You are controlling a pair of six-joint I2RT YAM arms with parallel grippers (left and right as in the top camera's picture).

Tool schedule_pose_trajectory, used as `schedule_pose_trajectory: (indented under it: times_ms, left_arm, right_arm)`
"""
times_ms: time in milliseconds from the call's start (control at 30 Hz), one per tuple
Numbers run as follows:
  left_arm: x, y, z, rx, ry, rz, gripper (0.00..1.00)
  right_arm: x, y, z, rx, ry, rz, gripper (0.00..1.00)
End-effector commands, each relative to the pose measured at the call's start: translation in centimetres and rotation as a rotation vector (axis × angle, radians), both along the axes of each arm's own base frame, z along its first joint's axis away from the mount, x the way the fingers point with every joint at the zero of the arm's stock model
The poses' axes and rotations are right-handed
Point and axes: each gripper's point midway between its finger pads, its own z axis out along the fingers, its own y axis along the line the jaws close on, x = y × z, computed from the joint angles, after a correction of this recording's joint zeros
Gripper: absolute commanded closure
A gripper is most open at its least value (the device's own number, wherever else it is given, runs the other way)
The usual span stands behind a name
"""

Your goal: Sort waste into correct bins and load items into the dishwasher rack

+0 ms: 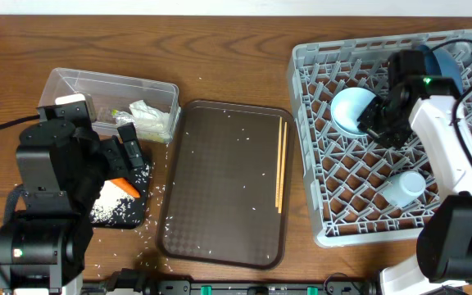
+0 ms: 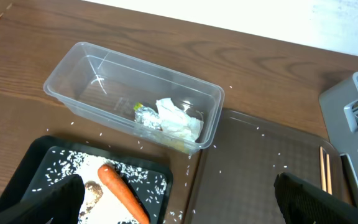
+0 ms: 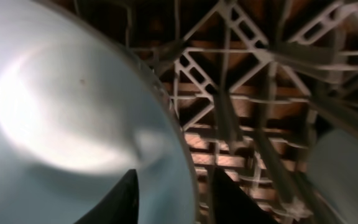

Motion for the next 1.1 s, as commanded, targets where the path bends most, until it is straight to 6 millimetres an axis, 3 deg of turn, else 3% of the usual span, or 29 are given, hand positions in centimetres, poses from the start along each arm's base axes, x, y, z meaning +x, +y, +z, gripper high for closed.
schedule_pose_trajectory:
  times_ms: [0, 133, 300, 467, 600, 800, 967, 1067]
  left_arm:
    - [0.0, 0.3, 0.1, -0.002, -0.003, 0.017, 0.02]
    - [0.0, 0.3, 0.1, -0.002, -0.003, 0.017, 0.02]
    - [0.0, 0.3, 0.1, -0.002, -0.003, 0.017, 0.02]
    - [0.0, 0.3, 0.1, -0.002, -0.003, 0.017, 0.02]
    - [0.0, 0.3, 0.1, -0.002, -0.003, 0.017, 0.02]
    - [0.0, 0.3, 0.1, -0.002, -0.003, 0.017, 0.02]
    - [0.0, 0.3, 0.1, -0.002, -0.003, 0.017, 0.02]
    - [0.0, 0.3, 0.1, -0.002, -0.003, 0.017, 0.02]
  right_arm:
    - [-0.9, 0.8, -1.9, 0.042, 0.029, -0.014, 0.75]
    - [-1.5, -0.4, -2.8, -0.023, 0.044, -0.034, 0.99]
    - [-0.6, -1.6, -0.9, -0.114, -0.018, 0.017, 0.99]
    - [1.0, -2.6, 4.2, -0.270, -0.157, 0.065, 0.99]
    - [1.3, -2.9, 9.9, -0.459, -0.261, 0.094, 0.99]
    - [0.2, -0.5, 16.4, -0.729, -0.329, 0.188, 0.99]
    - [-0.4, 2.3, 19.0, -1.019, -0.375, 0.307, 0.99]
    - [0.3, 3.9, 19.3, -1.189, -0.357, 0.401, 0.99]
